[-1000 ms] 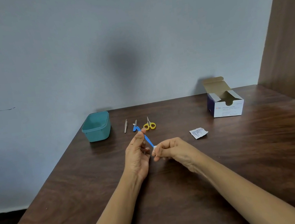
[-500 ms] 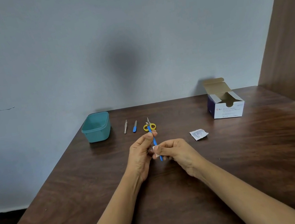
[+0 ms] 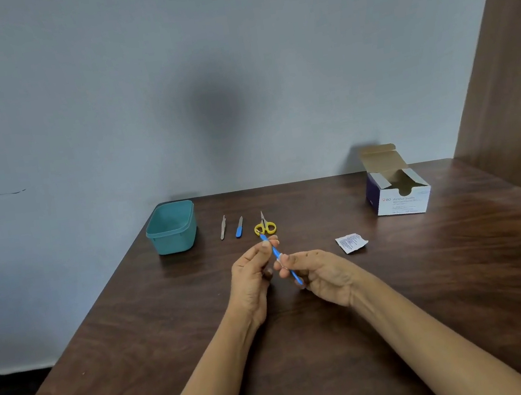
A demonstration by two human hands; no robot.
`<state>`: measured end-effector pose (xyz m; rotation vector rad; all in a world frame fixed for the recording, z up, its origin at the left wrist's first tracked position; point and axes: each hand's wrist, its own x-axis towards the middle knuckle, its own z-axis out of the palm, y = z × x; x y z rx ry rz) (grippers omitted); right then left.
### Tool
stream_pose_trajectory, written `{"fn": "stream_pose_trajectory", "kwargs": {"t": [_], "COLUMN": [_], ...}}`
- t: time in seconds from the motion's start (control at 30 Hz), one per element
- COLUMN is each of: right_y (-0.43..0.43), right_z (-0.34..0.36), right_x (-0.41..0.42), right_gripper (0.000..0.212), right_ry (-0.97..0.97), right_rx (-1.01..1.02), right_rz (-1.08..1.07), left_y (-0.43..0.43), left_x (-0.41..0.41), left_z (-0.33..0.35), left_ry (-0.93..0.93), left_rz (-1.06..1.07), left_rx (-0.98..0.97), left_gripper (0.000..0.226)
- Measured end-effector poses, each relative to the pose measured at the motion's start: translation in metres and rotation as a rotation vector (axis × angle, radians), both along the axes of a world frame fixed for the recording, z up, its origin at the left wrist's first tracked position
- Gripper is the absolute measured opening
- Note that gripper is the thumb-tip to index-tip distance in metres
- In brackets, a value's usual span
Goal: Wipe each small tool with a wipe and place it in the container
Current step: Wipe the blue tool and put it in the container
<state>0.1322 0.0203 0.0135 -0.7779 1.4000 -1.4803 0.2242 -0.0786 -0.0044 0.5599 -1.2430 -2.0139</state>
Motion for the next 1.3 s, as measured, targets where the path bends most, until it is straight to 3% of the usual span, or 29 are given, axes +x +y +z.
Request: {"fn": "stream_pose_trajectory", "kwargs": {"t": [0.23,0.37,0.5,1.0,1.3], "right_y": [-0.004,-0.006,-0.004,-0.013,-0.032], "right_z": [-0.002,-0.003,-0.002,-0.004,-0.01], "right_x": [0.009,0.007,0.011,0.026,0.022], "right_gripper": [0.015,0.031,0.022,0.019,0.033], "right_ry": [0.152,-0.012,-0.105,0.084,0.103], "right_rx": [0.006,0.052,0.029,-0.09,-0.068], "right_rz": [-0.134,-0.162,-0.058,-0.093,-0.116], "left_y": [-0.006,-0.002,-0.001,-0.009,-0.043], "left_x": [0.002,0.003,0.006,0.023,0.037], "left_z": [0.002,0.006,0.009,0.026,0.055], "left_ry": [0.032,0.064,0.079,0.012,-0.019], "left_rz": [0.134,0.161,0.188,0.266,0.416], "left_rx": [0.085,0.114,0.112,-0.017,-0.062], "left_gripper": [0.015,0.014,0.012,0.011,0.011]}}
